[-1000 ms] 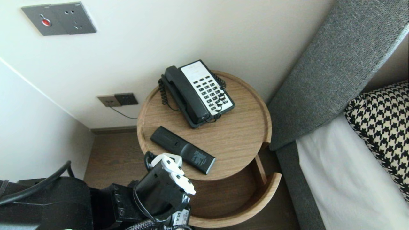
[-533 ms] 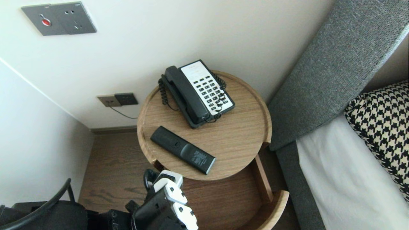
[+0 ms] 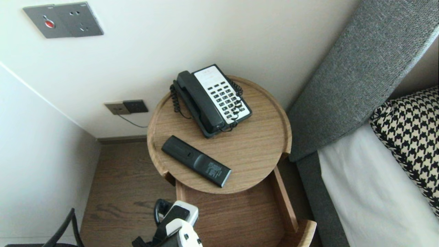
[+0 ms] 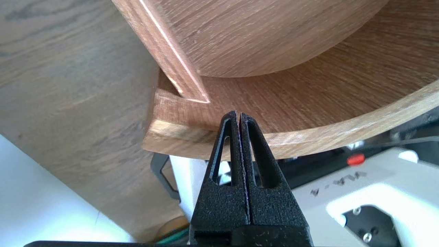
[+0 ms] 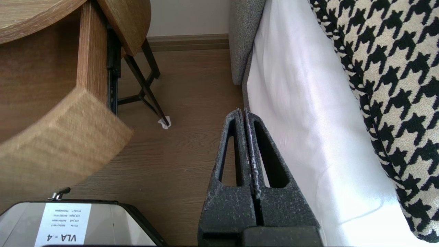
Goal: Open the nightstand drawer
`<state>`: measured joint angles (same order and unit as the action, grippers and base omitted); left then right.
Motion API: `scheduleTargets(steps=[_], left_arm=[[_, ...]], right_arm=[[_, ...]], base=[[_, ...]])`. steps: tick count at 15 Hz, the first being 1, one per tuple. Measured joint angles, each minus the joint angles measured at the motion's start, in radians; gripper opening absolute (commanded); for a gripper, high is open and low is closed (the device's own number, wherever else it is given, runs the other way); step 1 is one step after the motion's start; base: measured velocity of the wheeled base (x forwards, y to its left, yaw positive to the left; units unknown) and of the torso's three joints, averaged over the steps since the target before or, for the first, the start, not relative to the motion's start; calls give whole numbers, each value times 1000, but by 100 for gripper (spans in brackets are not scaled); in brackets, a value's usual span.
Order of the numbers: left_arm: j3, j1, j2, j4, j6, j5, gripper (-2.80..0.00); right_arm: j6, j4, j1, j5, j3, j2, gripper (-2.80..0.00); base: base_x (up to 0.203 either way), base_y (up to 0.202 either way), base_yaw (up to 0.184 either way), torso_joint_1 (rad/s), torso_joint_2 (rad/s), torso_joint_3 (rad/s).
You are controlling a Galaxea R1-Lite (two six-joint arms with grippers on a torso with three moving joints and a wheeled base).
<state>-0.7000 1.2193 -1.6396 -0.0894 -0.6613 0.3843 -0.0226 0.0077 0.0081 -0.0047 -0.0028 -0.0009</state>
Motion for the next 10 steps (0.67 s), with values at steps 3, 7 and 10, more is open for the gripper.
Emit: scheduleTargets(steps=[3,7,10], left_arm=[[16,15,0,-2,-16,0,-280],[33,29,1,1,-36,2,-280],[23,22,6,-6,-47,50,-280]], right_arm=[[0,0,0,0,0,0,-280],[0,0,1,0,0,0,-280],[0,0,1,0,0,0,-280]], base=[[0,0,0,0,0,0],[0,0,0,0,0,0],[0,0,0,0,0,0]])
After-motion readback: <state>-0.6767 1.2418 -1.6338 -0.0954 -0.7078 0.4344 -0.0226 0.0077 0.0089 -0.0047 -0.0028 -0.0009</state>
